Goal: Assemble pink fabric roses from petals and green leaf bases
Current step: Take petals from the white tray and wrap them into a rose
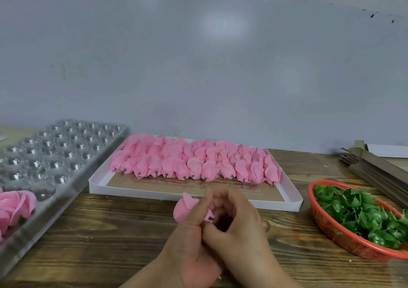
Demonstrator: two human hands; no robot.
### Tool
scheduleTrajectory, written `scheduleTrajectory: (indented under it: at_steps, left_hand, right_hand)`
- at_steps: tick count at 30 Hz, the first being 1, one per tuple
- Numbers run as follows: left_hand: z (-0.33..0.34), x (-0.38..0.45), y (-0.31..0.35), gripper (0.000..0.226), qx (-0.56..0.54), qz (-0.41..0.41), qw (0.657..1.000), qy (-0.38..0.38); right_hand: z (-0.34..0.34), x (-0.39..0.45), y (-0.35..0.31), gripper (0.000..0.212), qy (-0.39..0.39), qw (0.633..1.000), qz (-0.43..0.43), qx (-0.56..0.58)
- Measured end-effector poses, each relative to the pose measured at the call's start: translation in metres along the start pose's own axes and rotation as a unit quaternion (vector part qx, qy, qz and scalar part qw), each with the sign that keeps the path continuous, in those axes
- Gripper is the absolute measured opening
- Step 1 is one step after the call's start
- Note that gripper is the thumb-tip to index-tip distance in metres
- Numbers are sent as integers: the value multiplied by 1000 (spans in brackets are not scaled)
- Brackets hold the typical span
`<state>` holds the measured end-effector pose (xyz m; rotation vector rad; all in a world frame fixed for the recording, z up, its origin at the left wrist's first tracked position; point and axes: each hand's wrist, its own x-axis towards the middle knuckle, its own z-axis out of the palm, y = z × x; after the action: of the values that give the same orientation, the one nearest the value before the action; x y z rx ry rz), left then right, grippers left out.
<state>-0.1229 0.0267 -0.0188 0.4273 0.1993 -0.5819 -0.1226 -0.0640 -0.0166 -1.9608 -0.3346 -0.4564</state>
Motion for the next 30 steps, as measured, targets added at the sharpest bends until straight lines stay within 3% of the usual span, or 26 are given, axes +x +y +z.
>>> scheduleTrajectory:
  at_steps: [4, 14, 17, 20, 22, 25, 27, 30]
  left_hand:
    - [4, -1, 0, 29, 34, 24, 999, -14]
    - [7, 3, 8, 22, 57, 51, 996, -36]
    - [2, 6, 12, 84, 54, 51, 996, -49]
    - [-2, 8, 14, 82, 85, 75, 993, -43]
    - [0, 9, 15, 57, 109, 89, 989, -34]
    - [5, 7, 14, 22, 111, 111, 988, -1]
    - [6, 7, 12, 23, 98, 117, 988, 18]
    - [5, 6, 9, 25, 89, 111, 990, 10]
  right_hand:
    - [4, 0, -2, 38, 26, 997, 16, 67]
    - [9, 0, -4, 17, 53, 959, 107, 255]
    - [8, 3, -2, 18, 38, 920, 179, 346]
    - [6, 3, 2, 20, 1, 893, 215, 395]
    - [5, 3, 5, 21, -5, 917, 179, 357]
    - [7, -2, 8, 22, -10, 987, 49, 150]
    - [10, -6, 11, 24, 26, 999, -23, 28]
    - [11, -7, 12, 22, 82, 991, -87, -63]
